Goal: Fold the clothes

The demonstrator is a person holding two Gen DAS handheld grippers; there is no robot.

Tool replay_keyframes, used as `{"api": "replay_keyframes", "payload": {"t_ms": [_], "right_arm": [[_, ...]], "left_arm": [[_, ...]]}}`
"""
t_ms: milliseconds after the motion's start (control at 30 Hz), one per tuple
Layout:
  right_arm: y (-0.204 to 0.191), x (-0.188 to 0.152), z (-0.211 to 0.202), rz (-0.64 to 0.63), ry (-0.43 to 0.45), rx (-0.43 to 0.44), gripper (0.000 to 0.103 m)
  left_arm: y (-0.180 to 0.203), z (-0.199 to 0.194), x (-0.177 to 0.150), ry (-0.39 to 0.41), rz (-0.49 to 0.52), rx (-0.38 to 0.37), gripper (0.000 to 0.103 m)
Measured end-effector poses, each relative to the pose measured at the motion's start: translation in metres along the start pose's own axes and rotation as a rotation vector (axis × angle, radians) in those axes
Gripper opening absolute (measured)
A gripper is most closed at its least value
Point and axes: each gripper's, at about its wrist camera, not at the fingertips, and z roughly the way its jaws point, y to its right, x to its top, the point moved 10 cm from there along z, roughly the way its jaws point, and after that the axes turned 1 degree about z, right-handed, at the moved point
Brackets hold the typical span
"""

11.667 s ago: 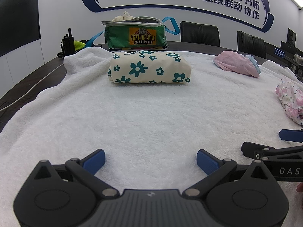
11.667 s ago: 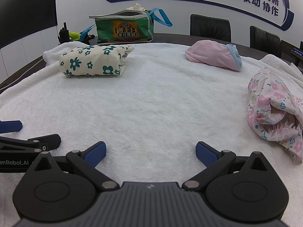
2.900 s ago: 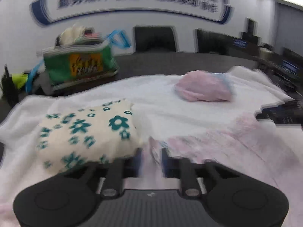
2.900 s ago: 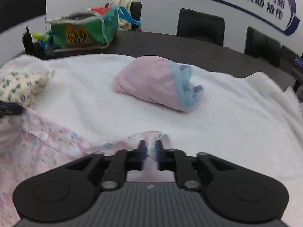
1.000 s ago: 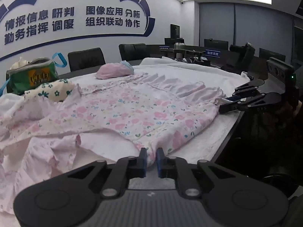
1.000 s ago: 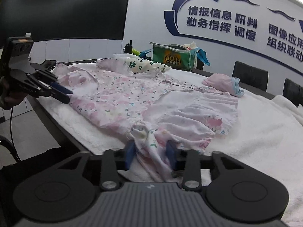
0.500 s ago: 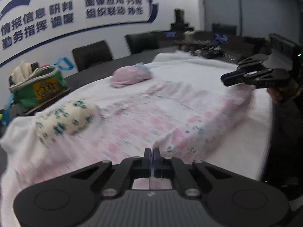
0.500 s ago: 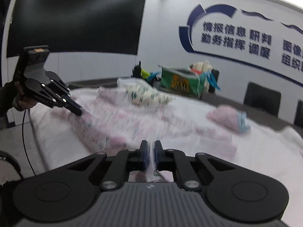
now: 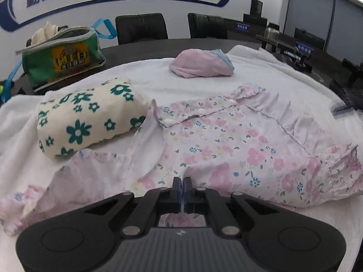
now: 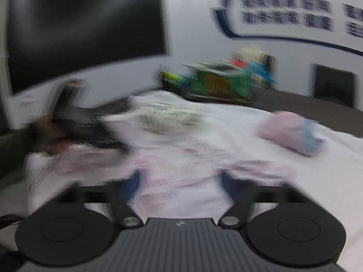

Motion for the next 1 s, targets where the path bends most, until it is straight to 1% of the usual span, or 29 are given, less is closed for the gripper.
{"api": "replay_keyframes", "payload": {"t_ms": [33,67,100,133,167,200,233,267,300,367,400,433,500,533,567,600,633,700,733,767,800,833,867,900,933,967,1000], "right_arm": [[-0.019,-0.012,-0.005,-0.05,-0.013,0.025,0.092],[-0.035,-0.024,-0.009,-0.11,-0.033,0.023,0.091],[-0.043,-0.035,-0.008,-0.165,-0.056,-0.001,0.091],[-0.049,-0.045,-0.007,-0.217,-0.08,-0.031,0.084],[-0.049,-0.051,-0.004,-0.242,-0.106,-0.057,0.054],[-0.044,-0.048,-0.004,-0.225,-0.101,-0.064,0.029],[-0.037,-0.042,-0.004,-0.196,-0.084,-0.066,0.002],[-0.03,-0.036,-0.004,-0.167,-0.067,-0.067,0.0],[-0.023,-0.03,-0.004,-0.138,-0.049,-0.069,0.0],[0.002,-0.006,-0.005,-0.061,-0.004,-0.09,0.0],[0.016,0.002,-0.001,-0.046,-0.003,-0.115,0.0],[0.031,0.004,0.009,-0.044,-0.033,-0.153,0.0],[0.057,-0.002,0.032,-0.036,-0.103,-0.222,0.002],[0.069,-0.008,0.044,-0.019,-0.152,-0.256,0.013],[0.081,-0.016,0.055,0.002,-0.207,-0.289,0.037],[0.092,-0.022,0.059,0.021,-0.25,-0.357,0.049],[0.102,-0.024,0.055,0.036,-0.259,-0.434,0.06],[0.11,-0.018,0.032,0.072,-0.212,-0.524,0.06],[0.109,-0.013,0.014,0.092,-0.169,-0.55,0.06],[0.1,-0.006,-0.006,0.096,-0.107,-0.537,0.06],[0.084,-0.001,-0.021,0.078,-0.058,-0.482,0.06],[0.06,-0.002,-0.027,0.029,-0.037,-0.395,0.058],[0.034,-0.006,-0.031,-0.031,-0.025,-0.299,0.058],[0.007,-0.01,-0.036,-0.09,-0.013,-0.203,0.059],[-0.014,-0.022,-0.03,-0.189,-0.04,-0.157,0.06],[-0.034,-0.037,-0.021,-0.304,-0.083,-0.13,0.061],[-0.044,-0.05,-0.013,-0.405,-0.128,-0.142,0.061]], "left_arm": [[-0.001,0.0,-0.001,0.005,-0.005,-0.005,0.001],[0.0,-0.001,0.0,0.007,-0.004,-0.005,0.001],[0.001,-0.002,0.0,0.011,0.004,-0.005,0.001],[0.003,-0.003,0.001,0.014,0.012,-0.005,0.001],[0.004,-0.003,0.002,0.016,0.017,-0.002,0.001],[0.005,-0.004,0.004,0.019,0.021,0.002,0.001],[0.005,-0.005,0.005,0.023,0.02,0.007,0.001],[0.005,-0.006,0.007,0.028,0.02,0.012,0.001],[0.005,-0.007,0.009,0.031,0.018,0.018,0.001],[0.002,-0.007,0.011,0.031,0.005,0.033,0.001],[0.001,-0.005,0.012,0.028,0.001,0.044,0.001],[0.001,-0.003,0.012,0.025,0.004,0.066,0.001],[0.001,-0.001,0.01,0.022,0.019,0.134,0.003],[0.0,-0.001,0.009,0.02,0.024,0.169,0.007],[0.0,-0.007,0.009,0.027,0.028,0.202,0.009],[0.002,-0.018,0.01,0.054,0.043,0.226,0.009],[0.004,-0.03,0.01,0.082,0.059,0.243,0.01],[0.014,-0.057,0.009,0.143,0.105,0.242,0.013],[0.019,-0.055,0.005,0.139,0.144,0.236,0.019],[0.024,-0.053,0.001,0.135,0.183,0.23,0.028],[0.03,-0.051,-0.003,0.131,0.222,0.223,0.034],[0.035,-0.049,-0.007,0.127,0.261,0.217,0.044],[0.04,-0.047,-0.012,0.124,0.3,0.21,0.047],[0.045,-0.045,-0.016,0.12,0.339,0.204,0.047],[0.05,-0.043,-0.02,0.116,0.378,0.197,0.046],[0.055,-0.042,-0.025,0.112,0.416,0.19,0.046],[0.061,-0.04,-0.029,0.108,0.455,0.184,0.046]]}}
